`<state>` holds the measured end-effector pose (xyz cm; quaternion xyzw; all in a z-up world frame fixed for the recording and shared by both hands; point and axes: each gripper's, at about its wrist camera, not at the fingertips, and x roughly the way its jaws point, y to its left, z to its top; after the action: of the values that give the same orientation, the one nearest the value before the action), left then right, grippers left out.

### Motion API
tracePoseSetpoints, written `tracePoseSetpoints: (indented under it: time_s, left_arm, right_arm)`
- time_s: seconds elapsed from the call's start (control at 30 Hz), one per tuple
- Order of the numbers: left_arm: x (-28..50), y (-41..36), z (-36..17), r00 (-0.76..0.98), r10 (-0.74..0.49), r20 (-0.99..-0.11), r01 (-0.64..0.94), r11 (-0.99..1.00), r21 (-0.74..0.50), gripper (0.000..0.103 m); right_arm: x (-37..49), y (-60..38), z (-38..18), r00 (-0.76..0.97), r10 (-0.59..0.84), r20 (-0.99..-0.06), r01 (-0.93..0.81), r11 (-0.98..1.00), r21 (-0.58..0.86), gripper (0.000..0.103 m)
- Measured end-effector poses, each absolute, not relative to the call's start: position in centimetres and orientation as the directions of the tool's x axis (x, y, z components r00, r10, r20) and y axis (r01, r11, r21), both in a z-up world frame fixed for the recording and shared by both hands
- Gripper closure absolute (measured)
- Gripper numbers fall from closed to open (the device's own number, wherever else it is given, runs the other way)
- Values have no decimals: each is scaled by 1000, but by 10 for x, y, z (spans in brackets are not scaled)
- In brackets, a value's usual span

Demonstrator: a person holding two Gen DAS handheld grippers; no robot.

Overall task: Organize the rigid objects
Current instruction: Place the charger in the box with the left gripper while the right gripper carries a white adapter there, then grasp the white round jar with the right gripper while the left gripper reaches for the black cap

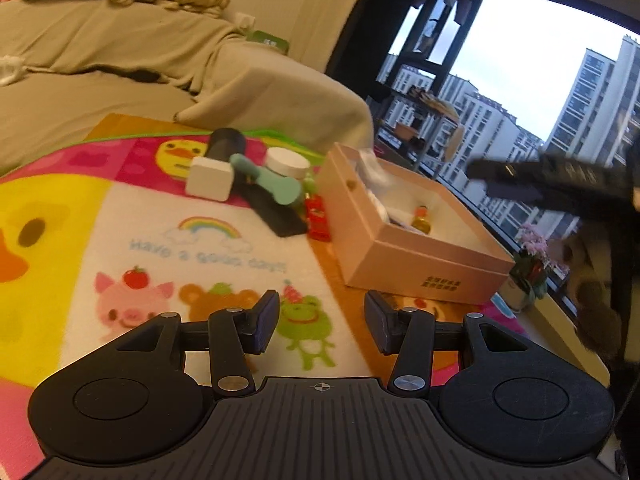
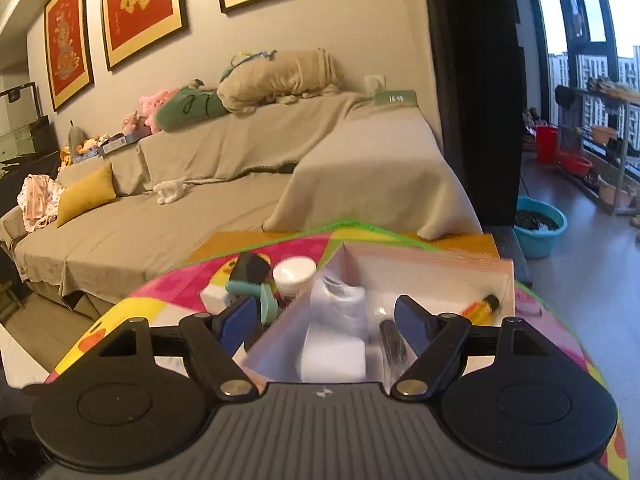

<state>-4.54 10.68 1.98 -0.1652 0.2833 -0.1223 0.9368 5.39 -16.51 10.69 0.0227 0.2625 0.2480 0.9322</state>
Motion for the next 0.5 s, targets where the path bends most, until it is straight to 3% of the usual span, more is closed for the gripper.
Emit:
tracePoseSetpoints:
  time_s: [0.23, 0.5]
  left_arm:
    - [-34, 104, 16, 819, -286, -498, 131, 938, -322, 52]
    - [2, 105, 28, 862, -188, -471, 104, 975, -199, 52]
  right_arm:
    - [-14, -164, 65, 745, 443, -498, -503, 864, 16, 24]
    - [-31, -148, 20, 693, 444, -568, -526, 850, 23, 24]
